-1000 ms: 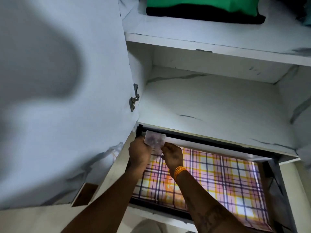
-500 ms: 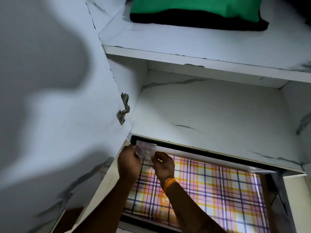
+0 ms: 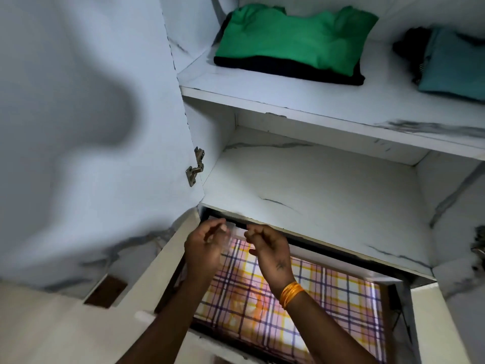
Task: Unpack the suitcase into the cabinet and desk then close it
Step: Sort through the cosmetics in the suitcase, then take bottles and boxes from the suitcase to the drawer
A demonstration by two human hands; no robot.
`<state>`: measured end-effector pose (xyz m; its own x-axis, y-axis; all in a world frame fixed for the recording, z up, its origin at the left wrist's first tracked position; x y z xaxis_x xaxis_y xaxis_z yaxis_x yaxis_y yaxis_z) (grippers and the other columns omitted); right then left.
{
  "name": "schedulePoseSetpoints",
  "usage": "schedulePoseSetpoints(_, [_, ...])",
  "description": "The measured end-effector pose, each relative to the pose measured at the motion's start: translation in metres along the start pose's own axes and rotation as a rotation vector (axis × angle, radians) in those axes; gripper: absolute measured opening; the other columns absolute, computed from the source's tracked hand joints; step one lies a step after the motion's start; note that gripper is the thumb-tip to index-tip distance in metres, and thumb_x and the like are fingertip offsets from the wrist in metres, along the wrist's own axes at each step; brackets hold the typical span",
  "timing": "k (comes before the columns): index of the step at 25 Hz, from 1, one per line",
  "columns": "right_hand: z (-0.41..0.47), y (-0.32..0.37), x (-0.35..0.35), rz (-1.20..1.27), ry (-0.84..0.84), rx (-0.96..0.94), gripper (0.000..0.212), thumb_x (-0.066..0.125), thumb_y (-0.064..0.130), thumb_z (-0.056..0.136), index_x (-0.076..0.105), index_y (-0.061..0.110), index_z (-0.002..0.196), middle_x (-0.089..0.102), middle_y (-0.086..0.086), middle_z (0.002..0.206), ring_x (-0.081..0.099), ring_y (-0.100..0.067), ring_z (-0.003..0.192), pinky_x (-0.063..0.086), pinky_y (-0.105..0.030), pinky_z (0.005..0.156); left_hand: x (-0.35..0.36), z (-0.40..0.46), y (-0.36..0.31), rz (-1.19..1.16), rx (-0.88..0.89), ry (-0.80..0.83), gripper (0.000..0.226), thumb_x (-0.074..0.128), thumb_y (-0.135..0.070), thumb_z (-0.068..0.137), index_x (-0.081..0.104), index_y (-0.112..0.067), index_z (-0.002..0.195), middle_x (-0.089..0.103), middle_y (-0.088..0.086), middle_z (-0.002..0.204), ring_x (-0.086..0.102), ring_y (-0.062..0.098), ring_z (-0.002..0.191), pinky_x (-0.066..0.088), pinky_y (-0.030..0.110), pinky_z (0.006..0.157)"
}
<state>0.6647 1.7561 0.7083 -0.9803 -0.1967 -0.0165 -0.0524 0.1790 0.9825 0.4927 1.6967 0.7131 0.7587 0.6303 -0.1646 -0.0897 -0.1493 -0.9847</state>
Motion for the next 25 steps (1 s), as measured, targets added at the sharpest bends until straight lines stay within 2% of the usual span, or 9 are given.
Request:
schedulePoseSetpoints(2, [-0.019, 0.03, -0.002, 0.043, 0.075, -0.053, 0.015, 0.065, 0.015, 0.101, 0.079, 0.012, 0.099, 0.078, -0.007, 0.098, 0.074, -0.026, 0.098, 0.061, -0.048, 0.089, -0.008, -0.021, -0.015, -0.122, -0.037, -0.03, 0.018, 0.071, -0.025, 0.093, 0.079, -0.028, 0.109, 0.08, 0.002, 0.1, 0.075, 0.024, 0.097, 0.062, 0.052, 0.087])
schedulePoseSetpoints(6, [-0.072, 0.071, 0.007, 0.118, 0.263, -0.13, 0.018, 0.061, 0.011, 0.103, 0.077, 0.002, 0.101, 0.077, -0.016, 0.095, 0.075, -0.023, 0.093, 0.063, -0.039, 0.081, -0.038, -0.098, -0.053, -0.291, -0.004, -0.133, 0.017, 0.065, -0.016, 0.101, 0.077, -0.018, 0.113, 0.079, 0.008, 0.101, 0.075, 0.026, 0.097, 0.061, 0.037, 0.081])
schedulePoseSetpoints(8, [-0.106, 0.08, 0.022, 0.139, 0.386, -0.151, 0.019, 0.06, 0.01, 0.103, 0.075, -0.002, 0.103, 0.075, -0.02, 0.095, 0.074, -0.021, 0.087, 0.062, -0.033, 0.077, -0.065, -0.141, -0.061, -0.312, 0.021, -0.217, 0.018, 0.063, -0.016, 0.102, 0.076, -0.012, 0.114, 0.079, 0.01, 0.101, 0.075, 0.026, 0.096, 0.061, 0.036, 0.08])
schedulePoseSetpoints(10, [-0.137, 0.082, 0.039, 0.159, 0.476, -0.131, 0.019, 0.059, 0.008, 0.103, 0.075, -0.003, 0.105, 0.075, -0.019, 0.093, 0.073, -0.021, 0.083, 0.063, -0.036, 0.075, -0.092, -0.178, -0.062, -0.31, 0.029, -0.302, 0.018, 0.063, -0.015, 0.102, 0.075, -0.008, 0.113, 0.079, 0.012, 0.099, 0.076, 0.027, 0.092, 0.062, 0.035, 0.078])
schedulePoseSetpoints(12, [-0.176, 0.08, 0.06, 0.157, 0.576, -0.092, 0.018, 0.06, 0.009, 0.103, 0.076, 0.001, 0.103, 0.075, -0.014, 0.09, 0.072, -0.023, 0.084, 0.062, -0.046, 0.079, -0.128, -0.222, -0.062, -0.287, 0.044, -0.406, 0.018, 0.062, -0.014, 0.103, 0.076, -0.007, 0.112, 0.078, 0.014, 0.097, 0.075, 0.028, 0.088, 0.061, 0.036, 0.075])
schedulePoseSetpoints(14, [-0.218, 0.077, 0.082, 0.115, 0.664, -0.097, 0.019, 0.06, 0.012, 0.104, 0.076, 0.004, 0.105, 0.077, -0.013, 0.092, 0.073, -0.025, 0.088, 0.062, -0.045, 0.083, -0.164, -0.267, -0.059, -0.258, 0.059, -0.492, 0.019, 0.06, -0.015, 0.104, 0.075, -0.008, 0.113, 0.078, 0.014, 0.099, 0.074, 0.031, 0.088, 0.061, 0.042, 0.076])
schedulePoseSetpoints(16, [-0.27, 0.071, 0.107, 0.078, 0.766, -0.101, 0.02, 0.059, 0.015, 0.104, 0.077, 0.006, 0.106, 0.077, -0.013, 0.096, 0.074, -0.027, 0.093, 0.063, -0.044, 0.083, -0.208, -0.315, -0.052, -0.219, 0.057, -0.593, 0.02, 0.058, -0.016, 0.106, 0.075, -0.01, 0.113, 0.078, 0.013, 0.1, 0.074, 0.032, 0.09, 0.061, 0.047, 0.078])
schedulePoseSetpoints(21, [-0.418, 0.044, 0.184, 0.01, 1.035, -0.107, 0.02, 0.061, 0.019, 0.103, 0.078, 0.01, 0.103, 0.078, -0.008, 0.094, 0.075, -0.023, 0.094, 0.064, -0.047, 0.084, -0.337, -0.444, -0.032, -0.192, 0.064, -0.88, 0.022, 0.055, -0.019, 0.107, 0.075, -0.011, 0.113, 0.078, 0.012, 0.1, 0.074, 0.03, 0.088, 0.061, 0.047, 0.078])
schedulePoseSetpoints(25, [-0.564, 0.012, 0.26, -0.018, 1.222, -0.065, 0.022, 0.06, 0.019, 0.104, 0.078, 0.008, 0.102, 0.078, -0.012, 0.094, 0.075, -0.027, 0.095, 0.065, -0.047, 0.083, -0.455, -0.566, 0.001, -0.222, 0.05, -1.092, 0.022, 0.056, -0.02, 0.107, 0.075, -0.01, 0.111, 0.078, 0.014, 0.1, 0.073, 0.028, 0.085, 0.059, 0.043, 0.077])
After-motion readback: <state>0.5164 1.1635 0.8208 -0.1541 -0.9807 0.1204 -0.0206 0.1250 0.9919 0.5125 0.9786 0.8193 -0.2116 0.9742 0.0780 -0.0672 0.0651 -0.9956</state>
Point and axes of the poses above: each hand's wrist, its own z-axis towards the middle knuckle, its own x-axis out of the palm, y = z × x, the point moved 6 cm from there along z, towards the middle knuckle
